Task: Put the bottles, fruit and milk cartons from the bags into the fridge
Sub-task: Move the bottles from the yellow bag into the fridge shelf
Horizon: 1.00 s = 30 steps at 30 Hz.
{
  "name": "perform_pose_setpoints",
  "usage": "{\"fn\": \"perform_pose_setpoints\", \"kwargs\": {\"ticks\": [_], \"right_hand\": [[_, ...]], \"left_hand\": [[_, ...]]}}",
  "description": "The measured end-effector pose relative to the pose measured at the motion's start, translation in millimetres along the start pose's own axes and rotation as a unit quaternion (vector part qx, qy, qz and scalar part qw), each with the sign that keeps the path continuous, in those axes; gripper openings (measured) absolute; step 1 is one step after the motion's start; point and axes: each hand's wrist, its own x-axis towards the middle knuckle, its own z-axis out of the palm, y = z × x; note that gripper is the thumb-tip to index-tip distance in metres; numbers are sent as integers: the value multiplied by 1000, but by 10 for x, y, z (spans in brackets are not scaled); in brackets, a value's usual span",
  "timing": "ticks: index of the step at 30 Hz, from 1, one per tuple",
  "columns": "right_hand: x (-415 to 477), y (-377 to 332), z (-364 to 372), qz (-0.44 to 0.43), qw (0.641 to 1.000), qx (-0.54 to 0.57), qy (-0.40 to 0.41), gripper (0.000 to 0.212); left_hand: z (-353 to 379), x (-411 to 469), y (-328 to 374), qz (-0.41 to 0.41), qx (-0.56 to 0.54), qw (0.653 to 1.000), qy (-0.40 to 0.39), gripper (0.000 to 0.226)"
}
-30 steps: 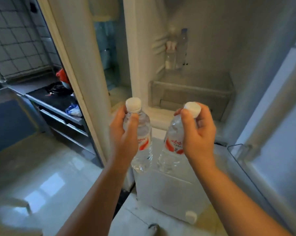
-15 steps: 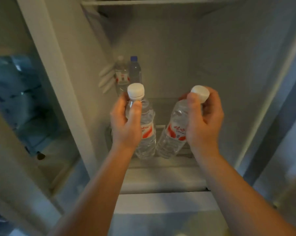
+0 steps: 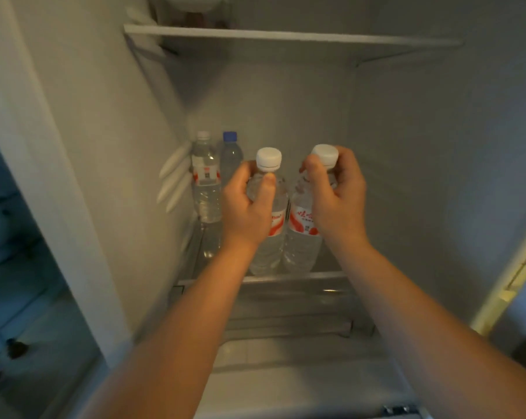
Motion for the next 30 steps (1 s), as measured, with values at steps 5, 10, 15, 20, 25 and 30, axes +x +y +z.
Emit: {"fn": "perform_pose_setpoints", "kwargs": {"ticks": [5,10,15,20,25,30], "right_hand": [[123,346,163,40,998,-23,-32,15],[194,491,276,65,995,-46,-54,10],[22,630,213,111,991,-25,-74,28],[-457,846,23,163,974,-42,-150,46],[-657,970,-139,212,945,-113,-221,49],[-718,1081,-197,197,921,-225,-252,55]], "left_hand": [[47,124,-266,-34,22,999,18,28],[63,240,-406,-97,37,994,19,18],[28,64,-470,-155,5,988,-7,26],[-152,-335,-622,-206,38,973,-96,46],[-418,-666,-831,-233,242,923,-189,66],[-425,-630,-793,-265,244,922,-141,51]]}}
